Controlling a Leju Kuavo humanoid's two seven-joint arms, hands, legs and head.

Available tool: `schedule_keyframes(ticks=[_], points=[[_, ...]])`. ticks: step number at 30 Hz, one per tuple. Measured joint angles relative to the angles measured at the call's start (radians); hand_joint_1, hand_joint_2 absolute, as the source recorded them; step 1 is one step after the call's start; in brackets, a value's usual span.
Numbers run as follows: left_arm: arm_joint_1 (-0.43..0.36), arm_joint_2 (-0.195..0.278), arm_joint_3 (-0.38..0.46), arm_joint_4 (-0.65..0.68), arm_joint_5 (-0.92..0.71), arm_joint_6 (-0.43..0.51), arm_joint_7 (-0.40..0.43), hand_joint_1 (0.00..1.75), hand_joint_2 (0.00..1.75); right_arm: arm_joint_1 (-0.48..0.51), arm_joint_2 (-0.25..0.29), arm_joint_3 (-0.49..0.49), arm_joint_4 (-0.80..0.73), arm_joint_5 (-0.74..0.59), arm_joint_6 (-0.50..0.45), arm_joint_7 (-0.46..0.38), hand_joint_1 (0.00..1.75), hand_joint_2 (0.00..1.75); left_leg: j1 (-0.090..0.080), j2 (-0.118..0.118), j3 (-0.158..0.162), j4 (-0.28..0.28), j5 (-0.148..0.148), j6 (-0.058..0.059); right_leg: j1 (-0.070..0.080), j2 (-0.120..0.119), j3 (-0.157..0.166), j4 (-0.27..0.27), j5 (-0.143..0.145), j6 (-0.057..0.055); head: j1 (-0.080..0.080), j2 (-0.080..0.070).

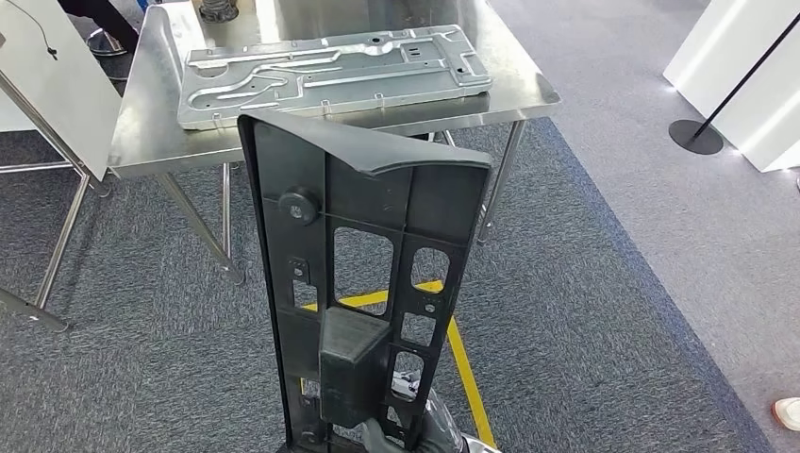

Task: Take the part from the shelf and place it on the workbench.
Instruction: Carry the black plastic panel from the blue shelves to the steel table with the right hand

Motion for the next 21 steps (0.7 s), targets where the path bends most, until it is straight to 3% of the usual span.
schedule_keyframes(ticks=[1, 2, 3, 5, 7, 9, 12, 15, 16, 17, 18, 20, 21], points=[[0.0, 0.0, 0.0, 0.0, 0.0, 0.0, 0.0, 0.0, 1.75, 0.001, -0.002, 0.0, 0.0, 0.0, -0.001, 0.0, 1.75, 1.75, -0.001, 0.0, 0.002, 0.0, -0.003, 0.001, -0.001, 0.0, -0.038, 0.05, -0.004, 0.002, 0.0, 0.0], [0.001, 0.0, 0.0, 0.0, 0.0, 0.0, 0.001, 0.0, 1.75, 0.002, -0.003, 0.0, 0.0, 0.0, -0.001, 0.0, 1.75, 1.75, -0.001, 0.0, 0.006, 0.0, -0.006, 0.001, -0.002, -0.001, -0.057, 0.062, 0.012, 0.002, 0.0, 0.0], [0.001, -0.001, 0.0, 0.0, 0.0, 0.0, 0.001, 0.0, 1.75, 0.002, -0.004, 0.0, 0.0, 0.0, -0.001, 0.0, 1.75, 1.75, -0.001, -0.001, 0.012, 0.0, -0.01, 0.0, -0.003, -0.002, -0.054, 0.03, 0.05, 0.0, 0.0, 0.0], [0.002, -0.002, 0.0, 0.0, 0.0, -0.001, 0.002, 0.0, 1.75, 0.002, -0.005, 0.0, 0.0, 0.0, -0.002, 0.0, 1.75, 1.75, -0.002, -0.002, 0.026, 0.0, -0.018, -0.004, -0.001, -0.006, -0.005, -0.109, 0.14, -0.009, 0.0, 0.0], [0.001, -0.005, 0.0, 0.0, 0.0, -0.002, 0.002, 0.0, 1.75, 0.001, -0.006, 0.0, 0.0, 0.0, -0.002, -0.001, 1.75, 1.75, -0.003, -0.002, 0.029, 0.001, -0.024, -0.013, 0.006, -0.009, 0.029, -0.207, 0.182, -0.02, 0.0, 0.0], [-0.001, -0.005, 0.0, 0.0, 0.001, -0.002, 0.002, 0.0, 1.75, 0.001, -0.006, 0.0, -0.001, 0.0, -0.001, -0.001, 1.75, 1.75, -0.004, -0.001, 0.028, -0.001, -0.027, -0.025, 0.011, -0.007, 0.03, -0.222, 0.18, -0.029, 0.0, 0.0], [-0.003, -0.005, 0.0, 0.0, 0.002, -0.001, 0.002, 0.0, 1.75, 0.001, -0.006, 0.001, -0.002, 0.0, -0.001, -0.002, 1.75, 1.75, -0.002, 0.001, 0.022, 0.028, -0.051, -0.04, 0.003, -0.004, 0.044, -0.239, 0.179, -0.046, 0.0, 0.0], [-0.001, -0.005, 0.0, 0.0, 0.003, -0.001, 0.0, 0.0, 1.75, 0.003, -0.006, 0.003, -0.002, 0.0, -0.001, -0.003, 1.75, 1.75, 0.001, 0.0, -0.07, 0.214, -0.134, -0.05, 0.003, -0.005, 0.06, -0.245, 0.17, -0.058, 0.0, 0.0], [-0.001, -0.005, 0.001, 0.0, 0.005, -0.001, -0.002, 0.0, 1.75, 0.005, -0.006, 0.005, -0.002, -0.001, -0.002, -0.004, 1.75, 1.75, 0.002, 0.0, -0.101, 0.271, -0.149, -0.052, 0.004, -0.005, 0.065, -0.245, 0.165, -0.06, 0.0, 0.0], [-0.001, -0.005, 0.001, 0.0, 0.005, -0.001, -0.004, 0.0, 1.75, 0.006, -0.006, 0.006, -0.002, -0.001, -0.003, -0.004, 1.75, 1.75, 0.002, 0.0, -0.117, 0.292, -0.142, -0.053, 0.004, -0.004, 0.072, -0.245, 0.159, -0.06, 0.0, 0.0], [-0.001, -0.005, 0.001, 0.0, 0.006, -0.001, -0.005, 0.0, 1.75, 0.008, -0.006, 0.008, -0.002, -0.001, -0.005, -0.004, 1.75, 1.75, 0.002, 0.0, -0.111, 0.272, -0.114, -0.052, 0.005, -0.002, 0.081, -0.245, 0.153, -0.059, 0.0, 0.0], [0.001, -0.004, 0.001, 0.0, 0.006, -0.002, -0.005, 0.0, 1.75, 0.009, -0.006, 0.01, -0.002, -0.001, -0.009, -0.004, 1.75, 1.75, 0.002, 0.0, -0.056, 0.141, -0.029, -0.046, 0.005, 0.001, 0.105, -0.245, 0.136, -0.054, 0.0, 0.0], [0.002, -0.003, 0.001, 0.0, 0.006, -0.002, -0.004, 0.0, 1.75, 0.009, -0.006, 0.011, -0.003, -0.001, -0.011, -0.004, 1.75, 1.75, 0.0, 0.0, -0.025, 0.076, -0.005, -0.042, 0.006, 0.002, 0.114, -0.244, 0.128, -0.049, 0.0, 0.0]])
